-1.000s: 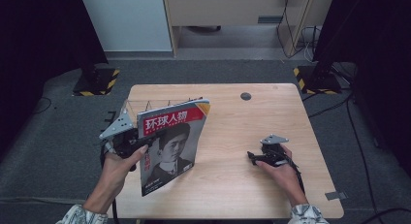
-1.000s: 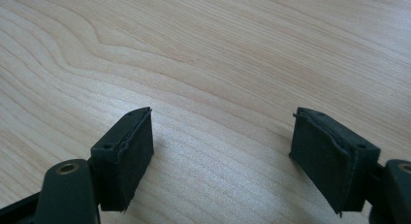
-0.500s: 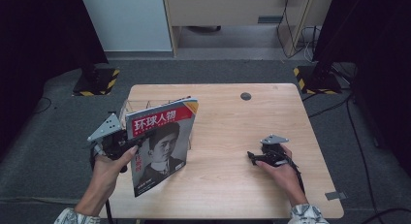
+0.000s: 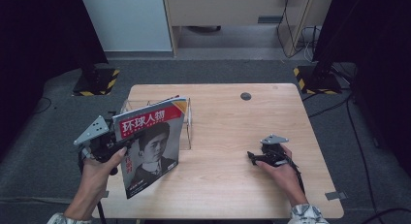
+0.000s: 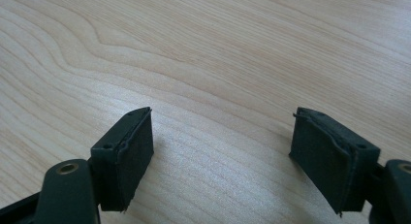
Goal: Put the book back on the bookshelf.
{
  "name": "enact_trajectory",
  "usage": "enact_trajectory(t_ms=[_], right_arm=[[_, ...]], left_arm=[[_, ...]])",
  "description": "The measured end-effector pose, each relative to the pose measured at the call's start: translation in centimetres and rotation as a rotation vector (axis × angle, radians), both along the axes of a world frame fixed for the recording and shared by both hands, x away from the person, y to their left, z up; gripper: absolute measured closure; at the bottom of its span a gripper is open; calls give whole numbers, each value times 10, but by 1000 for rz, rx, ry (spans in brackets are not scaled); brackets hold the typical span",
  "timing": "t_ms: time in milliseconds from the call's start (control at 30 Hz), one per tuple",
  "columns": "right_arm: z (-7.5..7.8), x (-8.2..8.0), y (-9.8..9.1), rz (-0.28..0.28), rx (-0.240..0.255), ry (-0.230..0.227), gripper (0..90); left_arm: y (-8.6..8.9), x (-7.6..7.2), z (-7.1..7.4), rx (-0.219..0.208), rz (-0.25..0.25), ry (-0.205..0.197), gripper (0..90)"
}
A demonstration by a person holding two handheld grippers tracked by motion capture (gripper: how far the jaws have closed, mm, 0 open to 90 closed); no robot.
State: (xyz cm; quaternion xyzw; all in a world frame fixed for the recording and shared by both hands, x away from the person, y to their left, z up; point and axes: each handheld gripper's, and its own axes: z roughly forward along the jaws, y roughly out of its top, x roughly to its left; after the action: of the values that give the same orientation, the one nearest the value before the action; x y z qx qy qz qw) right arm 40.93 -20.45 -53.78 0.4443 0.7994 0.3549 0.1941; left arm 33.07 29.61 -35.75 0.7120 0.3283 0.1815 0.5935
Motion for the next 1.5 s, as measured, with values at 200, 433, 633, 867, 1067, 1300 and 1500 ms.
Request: enact_trajectory(t_ms=[200,433,633,867,1067,1300,1500], right_arm=[[0,0,0,0,0,0,232],[0,0,0,0,0,0,232],[0,0,0,0,0,0,232],[0,0,0,0,0,0,232],[0,0,0,0,0,0,232],[0,0,0,0,0,0,232],[0,0,0,0,0,0,232]], left_arm=[[14,-5,2,-11,25,-7,864],[26,-9,0,-13,55,-6,864],[34,-10,0,-14,72,-9,864],[38,-10,1,-18,89,-14,863],[43,-12,1,-26,113,-12,863],[50,-16,4,-28,124,-18,864],[59,-23,6,-27,135,-24,864]])
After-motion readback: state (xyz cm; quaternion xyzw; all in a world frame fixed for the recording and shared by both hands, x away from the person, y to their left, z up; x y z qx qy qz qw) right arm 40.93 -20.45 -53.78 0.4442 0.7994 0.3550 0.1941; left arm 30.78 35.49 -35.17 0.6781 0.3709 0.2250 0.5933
